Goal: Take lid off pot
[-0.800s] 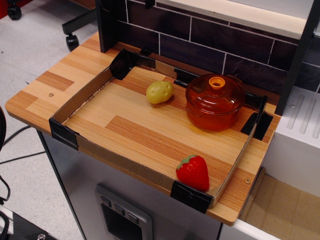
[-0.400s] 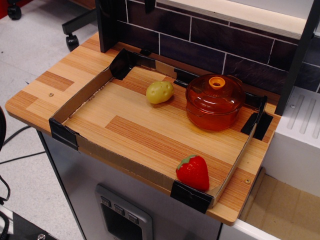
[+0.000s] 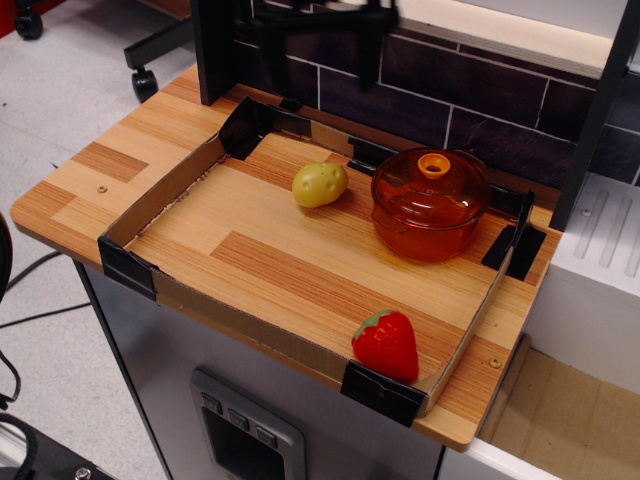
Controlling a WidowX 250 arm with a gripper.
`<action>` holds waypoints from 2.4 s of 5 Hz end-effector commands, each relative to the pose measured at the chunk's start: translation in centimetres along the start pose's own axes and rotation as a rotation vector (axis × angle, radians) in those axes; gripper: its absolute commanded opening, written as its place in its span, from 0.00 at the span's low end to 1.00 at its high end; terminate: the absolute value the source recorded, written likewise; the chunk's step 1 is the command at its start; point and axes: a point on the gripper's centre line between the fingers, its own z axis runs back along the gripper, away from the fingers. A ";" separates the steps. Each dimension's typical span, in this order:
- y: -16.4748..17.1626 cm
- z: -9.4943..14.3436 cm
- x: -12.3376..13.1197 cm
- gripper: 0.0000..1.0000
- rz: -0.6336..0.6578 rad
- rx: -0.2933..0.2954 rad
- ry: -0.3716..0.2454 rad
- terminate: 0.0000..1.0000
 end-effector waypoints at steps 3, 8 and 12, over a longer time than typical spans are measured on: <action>-6.8 -1.5 -0.5 1.00 0.042 -0.107 -0.086 0.00; -7.2 -5.4 -0.5 1.00 0.041 -0.033 -0.072 0.00; -6.9 -3.7 -0.1 0.00 0.062 -0.072 -0.081 0.00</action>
